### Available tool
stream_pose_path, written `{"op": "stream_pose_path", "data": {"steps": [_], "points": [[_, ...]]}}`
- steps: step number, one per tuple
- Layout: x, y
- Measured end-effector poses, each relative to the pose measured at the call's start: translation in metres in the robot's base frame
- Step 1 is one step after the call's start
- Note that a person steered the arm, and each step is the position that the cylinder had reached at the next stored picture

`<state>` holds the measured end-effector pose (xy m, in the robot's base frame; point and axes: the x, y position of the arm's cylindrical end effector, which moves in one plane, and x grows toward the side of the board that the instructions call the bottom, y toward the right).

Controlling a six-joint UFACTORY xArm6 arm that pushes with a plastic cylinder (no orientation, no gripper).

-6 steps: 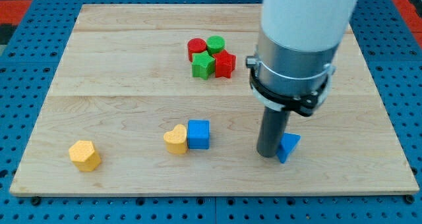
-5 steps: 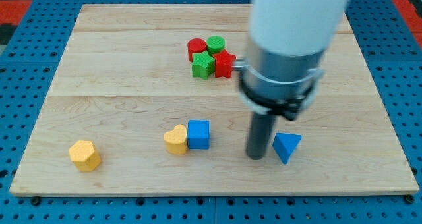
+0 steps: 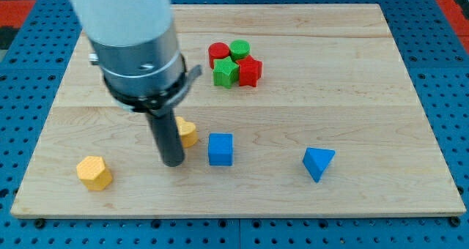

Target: Place the blue cube and yellow heart to the left of the blue triangle in a horizontal line

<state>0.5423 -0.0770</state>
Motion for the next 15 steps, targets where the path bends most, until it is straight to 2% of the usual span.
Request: {"op": "stream_pose_path", "data": {"steps": [1, 3, 4, 8, 9, 12, 14, 15], "points": [[0.000, 0.031], [-0.055, 0.039], [-0.059, 0.049], [-0.015, 0.052], [-0.015, 0.052], [-0.083, 0.043], [-0.058, -0.021], [-0.026, -0.026]]}}
